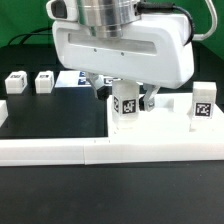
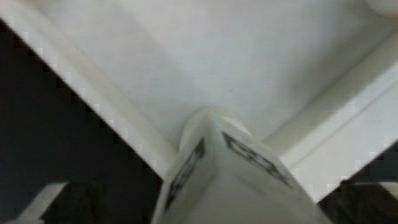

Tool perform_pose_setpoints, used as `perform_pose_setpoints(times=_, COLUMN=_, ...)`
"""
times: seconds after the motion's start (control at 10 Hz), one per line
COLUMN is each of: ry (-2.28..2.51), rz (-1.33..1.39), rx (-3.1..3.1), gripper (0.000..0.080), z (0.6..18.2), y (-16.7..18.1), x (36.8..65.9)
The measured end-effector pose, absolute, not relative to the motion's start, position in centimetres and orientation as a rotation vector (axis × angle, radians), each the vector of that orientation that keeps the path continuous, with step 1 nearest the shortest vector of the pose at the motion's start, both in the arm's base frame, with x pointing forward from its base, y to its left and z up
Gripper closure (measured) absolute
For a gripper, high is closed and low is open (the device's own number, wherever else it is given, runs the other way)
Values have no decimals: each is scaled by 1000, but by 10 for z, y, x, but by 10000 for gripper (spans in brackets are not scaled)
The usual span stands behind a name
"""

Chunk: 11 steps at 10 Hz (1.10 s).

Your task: Assemble square table

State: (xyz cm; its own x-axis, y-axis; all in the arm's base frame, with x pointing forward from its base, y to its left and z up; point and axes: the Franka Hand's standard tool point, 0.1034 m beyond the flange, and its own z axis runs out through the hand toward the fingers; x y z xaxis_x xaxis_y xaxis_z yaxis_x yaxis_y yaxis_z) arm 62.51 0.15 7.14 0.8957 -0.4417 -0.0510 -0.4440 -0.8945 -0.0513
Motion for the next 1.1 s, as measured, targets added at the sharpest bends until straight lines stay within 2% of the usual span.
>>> perform_pose_setpoints(times=0.3, ry=200, rz=-50, rx=-3072, gripper=150, z=79, y=-4, x=626)
perform_pose_setpoints(times=0.5, ry=199, rz=-44, rx=-3073, gripper=150, z=77, y=-4, x=625)
perform_pose_setpoints(times=0.7, ry=204, rz=-42, rx=-3072, gripper=407, z=76, y=-4, x=625)
perform_pose_setpoints(times=0.8, ry=362, rz=-37, rx=-3053, gripper=407, z=76, y=-3, x=625)
perform_pose_setpoints(times=0.9, ry=481, rz=-32, rx=-3036, gripper=510, z=76, y=-3, x=625)
perform_pose_setpoints(times=1.1, ry=743, rz=-22, rx=-2983, gripper=510, z=74, y=-3, x=625)
